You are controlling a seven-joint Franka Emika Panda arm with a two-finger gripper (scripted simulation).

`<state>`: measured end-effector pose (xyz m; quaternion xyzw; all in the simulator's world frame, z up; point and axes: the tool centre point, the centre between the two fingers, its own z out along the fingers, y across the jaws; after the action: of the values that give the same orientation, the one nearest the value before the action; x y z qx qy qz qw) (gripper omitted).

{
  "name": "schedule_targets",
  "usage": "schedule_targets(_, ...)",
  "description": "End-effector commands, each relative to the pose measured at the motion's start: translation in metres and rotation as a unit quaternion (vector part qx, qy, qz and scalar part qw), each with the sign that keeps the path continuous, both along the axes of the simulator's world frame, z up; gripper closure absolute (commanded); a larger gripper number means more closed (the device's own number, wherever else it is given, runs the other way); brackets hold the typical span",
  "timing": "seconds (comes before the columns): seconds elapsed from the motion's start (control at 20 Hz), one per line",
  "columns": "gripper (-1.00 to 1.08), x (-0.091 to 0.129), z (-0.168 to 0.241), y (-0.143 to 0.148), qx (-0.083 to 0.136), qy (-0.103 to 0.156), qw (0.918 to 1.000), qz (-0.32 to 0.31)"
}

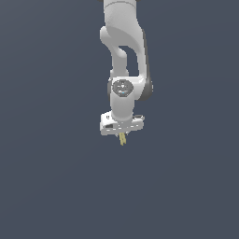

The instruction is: Pick up the object and move it to a goal position.

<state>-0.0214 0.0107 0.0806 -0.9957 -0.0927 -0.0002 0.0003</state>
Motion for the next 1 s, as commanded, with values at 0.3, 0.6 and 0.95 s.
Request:
schedule_targets(0.3, 1.08, 0.053, 0.045, -0.016, 0.000, 0.000, 1.0000, 0.000)
schedule_targets(0.6, 1.08, 0.085, 0.072, -0.025, 0.000, 0.000, 1.0000, 0.000)
schedule_targets(0.95, 1.08, 0.117, 0.097, -0.033, 0.000, 0.000, 1.0000, 0.000)
